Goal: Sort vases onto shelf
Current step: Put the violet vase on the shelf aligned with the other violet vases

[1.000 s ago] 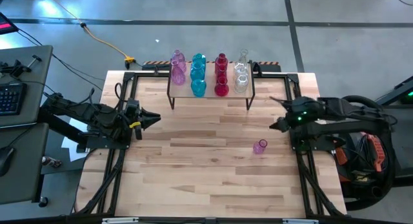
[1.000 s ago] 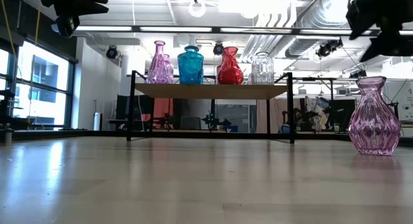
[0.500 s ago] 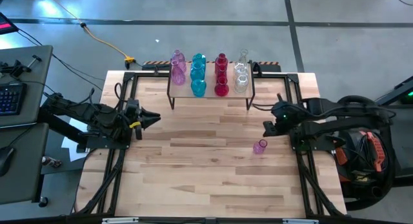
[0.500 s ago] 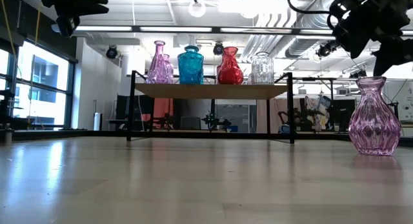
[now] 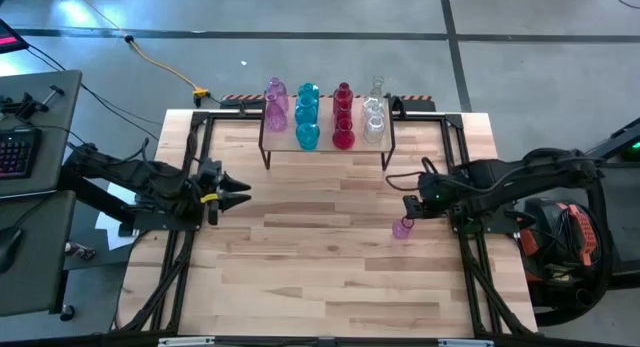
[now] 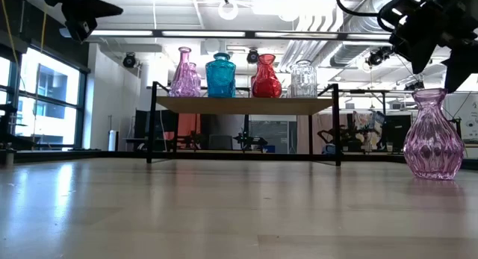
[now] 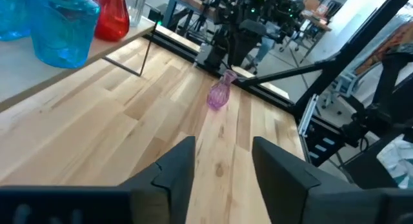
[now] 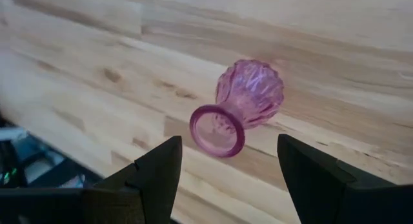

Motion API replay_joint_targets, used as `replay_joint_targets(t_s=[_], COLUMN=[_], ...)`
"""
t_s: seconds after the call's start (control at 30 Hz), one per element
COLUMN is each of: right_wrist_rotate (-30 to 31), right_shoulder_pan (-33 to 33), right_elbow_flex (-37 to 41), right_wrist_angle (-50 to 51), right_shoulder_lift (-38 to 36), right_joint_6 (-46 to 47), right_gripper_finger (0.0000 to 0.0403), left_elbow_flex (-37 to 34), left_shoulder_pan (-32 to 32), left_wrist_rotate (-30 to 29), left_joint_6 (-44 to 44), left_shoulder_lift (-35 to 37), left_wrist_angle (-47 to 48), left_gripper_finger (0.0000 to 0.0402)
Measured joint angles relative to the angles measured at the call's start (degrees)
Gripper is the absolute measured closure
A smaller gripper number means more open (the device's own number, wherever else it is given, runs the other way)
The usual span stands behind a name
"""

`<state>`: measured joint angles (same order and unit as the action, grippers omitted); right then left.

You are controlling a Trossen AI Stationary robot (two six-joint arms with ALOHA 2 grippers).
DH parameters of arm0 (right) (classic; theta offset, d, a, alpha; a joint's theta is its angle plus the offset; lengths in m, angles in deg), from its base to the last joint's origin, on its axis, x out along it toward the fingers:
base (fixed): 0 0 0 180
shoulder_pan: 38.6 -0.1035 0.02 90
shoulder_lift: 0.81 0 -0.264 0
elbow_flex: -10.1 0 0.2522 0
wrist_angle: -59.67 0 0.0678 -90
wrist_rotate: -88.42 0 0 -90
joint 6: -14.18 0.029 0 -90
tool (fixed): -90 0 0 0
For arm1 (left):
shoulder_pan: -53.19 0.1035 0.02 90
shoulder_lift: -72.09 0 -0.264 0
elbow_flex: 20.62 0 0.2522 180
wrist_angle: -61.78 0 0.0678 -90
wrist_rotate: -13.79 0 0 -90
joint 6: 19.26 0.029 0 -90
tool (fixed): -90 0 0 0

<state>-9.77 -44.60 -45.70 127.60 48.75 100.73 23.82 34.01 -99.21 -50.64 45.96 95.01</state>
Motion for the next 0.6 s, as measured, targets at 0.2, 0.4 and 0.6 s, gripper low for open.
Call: replay_joint_targets(t_s=[0.2,0.4,0.6], right_wrist_rotate=[1.92,4.52,4.62], right_shoulder_pan=[-3.08,-4.26,-4.26], right_elbow_flex=[-0.02,-0.02,-0.02], right_wrist_angle=[1.47,1.47,-0.12], right_shoulder_lift=[4.24,8.90,11.68], right_joint_6=[3.53,5.11,5.09], right_gripper_finger=[0.0166,0.0167,0.0209], left_elbow_flex=[0.00,0.00,0.00], left_shoulder_pan=[0.00,0.00,0.00], left_wrist_rotate=[-0.01,-0.01,-0.01], left_joint_6=[-0.07,-2.20,-2.49], left_shoulder_lift=[-1.08,-1.50,-1.50], left_wrist_angle=[-0.03,-0.03,0.00], left_gripper_finger=[0.0214,0.0195,0.0199])
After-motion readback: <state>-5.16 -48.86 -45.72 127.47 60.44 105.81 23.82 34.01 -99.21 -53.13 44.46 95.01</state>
